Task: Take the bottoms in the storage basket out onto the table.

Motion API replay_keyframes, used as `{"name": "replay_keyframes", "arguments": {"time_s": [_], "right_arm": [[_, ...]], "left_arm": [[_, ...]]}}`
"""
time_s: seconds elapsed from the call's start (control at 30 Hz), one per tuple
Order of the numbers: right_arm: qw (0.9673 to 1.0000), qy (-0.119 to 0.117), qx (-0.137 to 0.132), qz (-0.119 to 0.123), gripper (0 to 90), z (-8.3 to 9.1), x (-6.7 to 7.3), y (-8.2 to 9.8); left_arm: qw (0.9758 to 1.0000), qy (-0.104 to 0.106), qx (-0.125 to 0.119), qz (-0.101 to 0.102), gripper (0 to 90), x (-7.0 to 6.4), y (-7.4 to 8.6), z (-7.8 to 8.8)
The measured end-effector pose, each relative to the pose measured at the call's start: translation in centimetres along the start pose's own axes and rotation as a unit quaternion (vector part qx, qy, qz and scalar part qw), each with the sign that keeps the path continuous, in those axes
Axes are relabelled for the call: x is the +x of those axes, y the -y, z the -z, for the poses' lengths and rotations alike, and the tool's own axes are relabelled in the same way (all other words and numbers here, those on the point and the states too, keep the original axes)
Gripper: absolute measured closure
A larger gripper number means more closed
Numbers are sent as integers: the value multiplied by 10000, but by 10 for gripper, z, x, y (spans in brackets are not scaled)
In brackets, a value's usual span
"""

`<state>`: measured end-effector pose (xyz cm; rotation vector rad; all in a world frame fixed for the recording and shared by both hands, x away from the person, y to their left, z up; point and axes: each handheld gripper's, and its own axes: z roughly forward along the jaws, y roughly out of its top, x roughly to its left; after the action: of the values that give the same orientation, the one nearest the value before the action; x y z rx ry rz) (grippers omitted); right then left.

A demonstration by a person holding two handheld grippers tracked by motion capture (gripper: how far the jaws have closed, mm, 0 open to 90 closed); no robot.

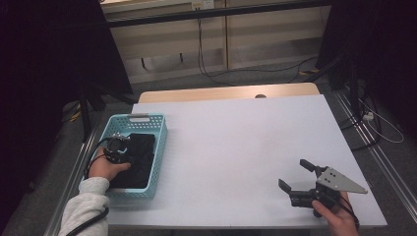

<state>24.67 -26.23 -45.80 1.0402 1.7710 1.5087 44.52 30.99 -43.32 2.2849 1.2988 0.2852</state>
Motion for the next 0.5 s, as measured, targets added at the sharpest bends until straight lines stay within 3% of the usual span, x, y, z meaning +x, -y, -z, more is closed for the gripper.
{"name": "replay_keyframes", "arguments": {"time_s": [0.2, 0.27, 0.37, 0.5], "right_arm": [[10000, 24, -2, -50, 18, 0, -1, 0], [10000, 23, -16, -23, 18, 0, -1, 0], [10000, 30, -21, -34, 18, 0, -1, 0], [10000, 40, -32, -54, 18, 0, -2, 0]], "left_arm": [[9996, -32, -68, 263, 717, 1, -3, 3], [9995, -67, -128, 266, 722, 2, -6, 8], [9978, -110, -452, 470, 725, 3, -13, 20], [9958, -143, -751, 510, 726, 4, -28, 44]]}}
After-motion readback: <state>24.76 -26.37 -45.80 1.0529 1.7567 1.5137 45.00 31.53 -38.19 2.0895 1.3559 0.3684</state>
